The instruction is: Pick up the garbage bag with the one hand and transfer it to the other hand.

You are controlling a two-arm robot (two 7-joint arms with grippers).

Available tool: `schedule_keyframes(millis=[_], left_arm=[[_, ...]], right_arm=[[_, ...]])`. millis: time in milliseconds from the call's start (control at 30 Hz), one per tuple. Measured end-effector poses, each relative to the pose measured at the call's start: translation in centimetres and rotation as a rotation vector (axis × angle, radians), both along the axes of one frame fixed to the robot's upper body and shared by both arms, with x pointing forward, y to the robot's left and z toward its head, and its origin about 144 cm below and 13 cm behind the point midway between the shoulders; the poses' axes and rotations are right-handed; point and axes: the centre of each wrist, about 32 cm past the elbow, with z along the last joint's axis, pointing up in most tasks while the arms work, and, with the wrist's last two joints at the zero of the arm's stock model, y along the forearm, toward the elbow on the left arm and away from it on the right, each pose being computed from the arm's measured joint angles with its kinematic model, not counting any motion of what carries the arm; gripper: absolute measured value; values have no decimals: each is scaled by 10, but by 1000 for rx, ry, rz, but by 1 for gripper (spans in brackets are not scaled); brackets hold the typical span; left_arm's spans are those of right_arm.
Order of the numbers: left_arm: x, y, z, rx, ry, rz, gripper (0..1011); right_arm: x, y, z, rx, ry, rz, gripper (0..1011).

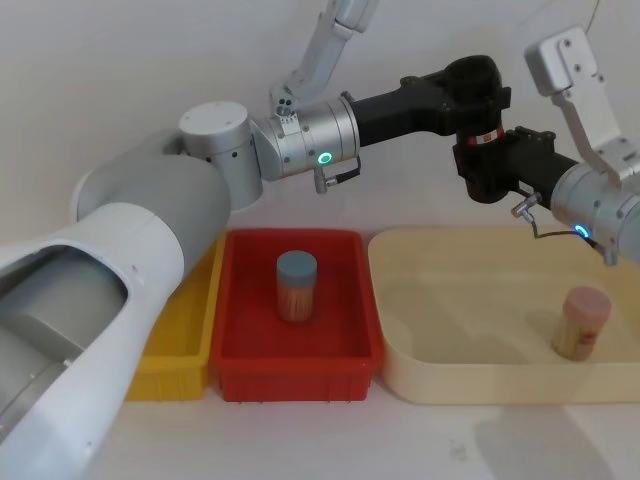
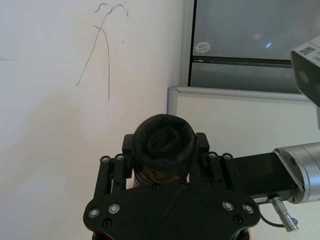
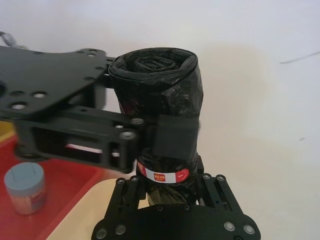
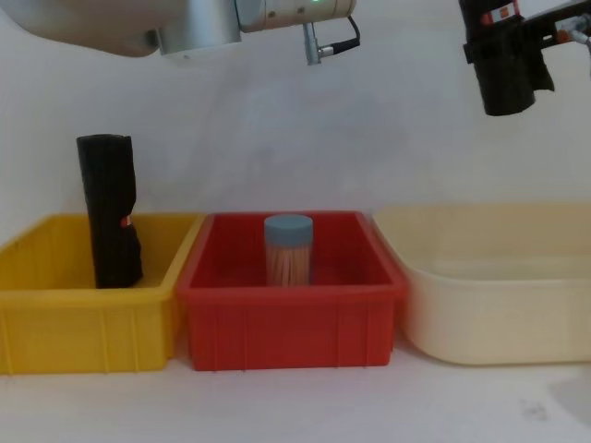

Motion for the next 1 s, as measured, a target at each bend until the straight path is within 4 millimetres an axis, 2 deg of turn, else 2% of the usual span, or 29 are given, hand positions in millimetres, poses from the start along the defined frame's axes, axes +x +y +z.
schedule_keyframes(millis=[233,400,667,1000], left_arm=[[0,0,0,0,0,0,904],[0,0,0,0,0,0,1001],[0,0,0,0,0,0,1000],[0,0,0,0,0,0,1000]], right_arm=[[3,-4,0,11,22,-53,517],[8,-9,-2,25,45,-112,516],[16,-20,-5,44,83,-214,522],[28,-37,-12,70,134,-344,819]])
